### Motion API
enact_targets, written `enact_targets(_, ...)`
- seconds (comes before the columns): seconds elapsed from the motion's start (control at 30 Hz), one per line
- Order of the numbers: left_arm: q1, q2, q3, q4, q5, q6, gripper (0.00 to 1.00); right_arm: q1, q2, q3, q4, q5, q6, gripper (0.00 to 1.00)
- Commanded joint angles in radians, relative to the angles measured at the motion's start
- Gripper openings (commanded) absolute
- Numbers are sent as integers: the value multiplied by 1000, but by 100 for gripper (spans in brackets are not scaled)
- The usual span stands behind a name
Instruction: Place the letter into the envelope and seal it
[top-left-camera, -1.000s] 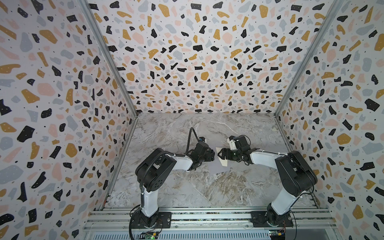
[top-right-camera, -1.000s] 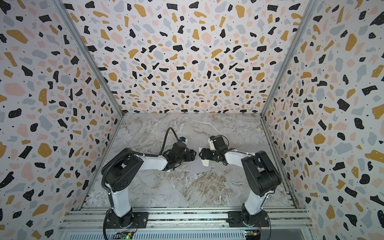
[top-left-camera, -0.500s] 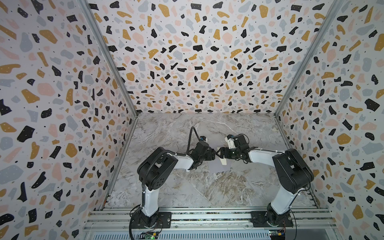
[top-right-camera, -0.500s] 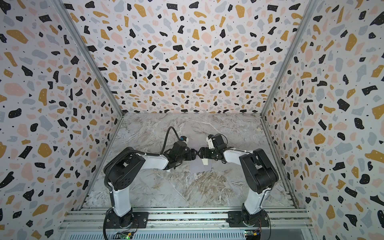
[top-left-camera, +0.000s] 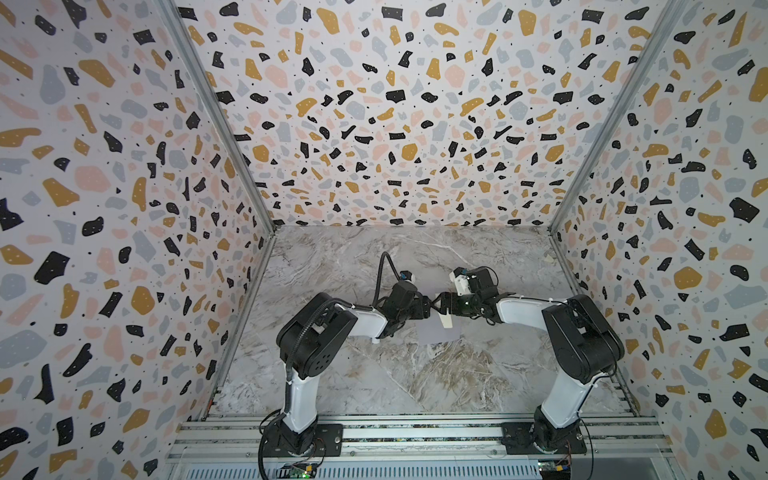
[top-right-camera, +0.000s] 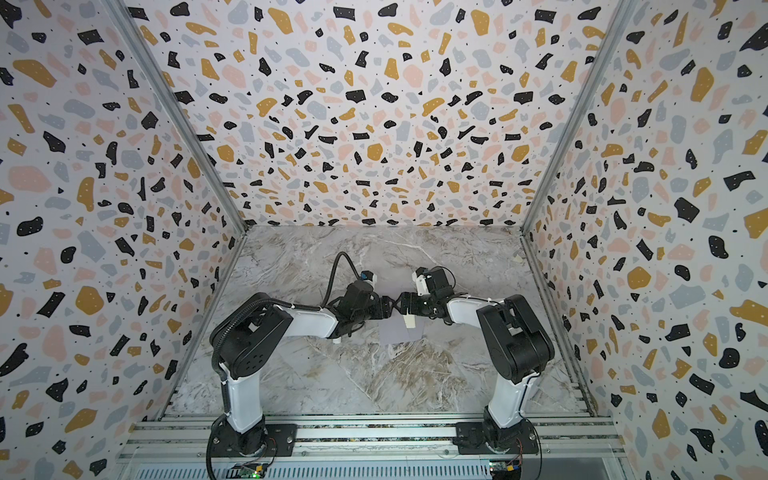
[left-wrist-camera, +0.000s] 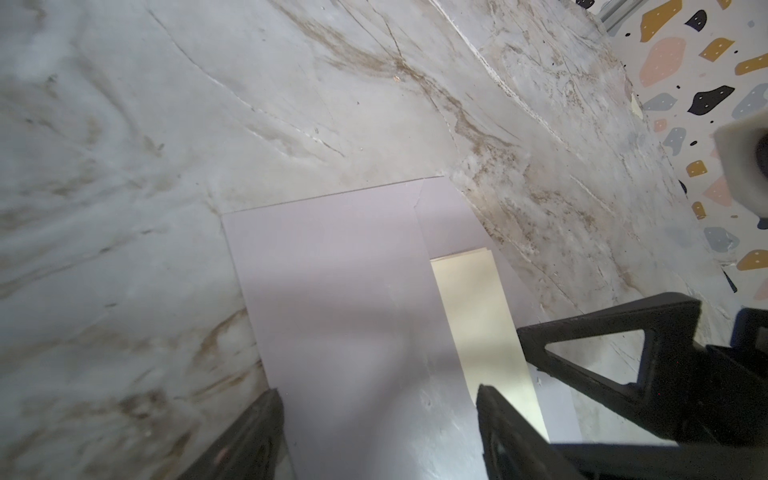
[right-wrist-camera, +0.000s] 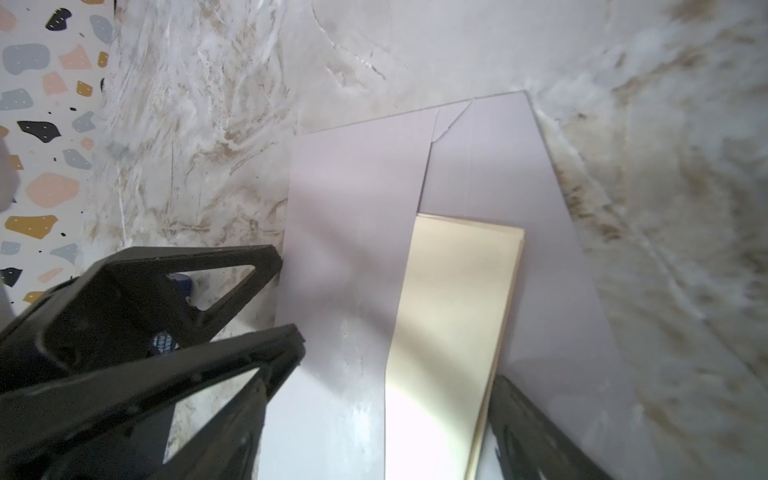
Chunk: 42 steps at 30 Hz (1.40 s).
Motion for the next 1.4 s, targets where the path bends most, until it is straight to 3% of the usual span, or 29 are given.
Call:
enact_targets(0.0, -17, 50, 2, -49, 83, -16, 76, 21, 27, -14, 1, -85, 36, 85)
enact_targets(0.27, -16, 10, -12, -46, 74, -19, 76, -2, -3, -33, 25, -90, 58, 85)
enact_targets(0.73, 13, -239, -16, -219, 25, 21, 80, -103, -220, -76, -7, -111, 63, 85)
enact_targets(1.0, 13, -304, -128, -204, 57, -25, 80, -98, -192, -108, -36, -109, 57, 85)
enact_targets(1.37, 5, -251, -178, -127, 116, -55, 77, -74, -111, -108, -17, -106, 54, 84)
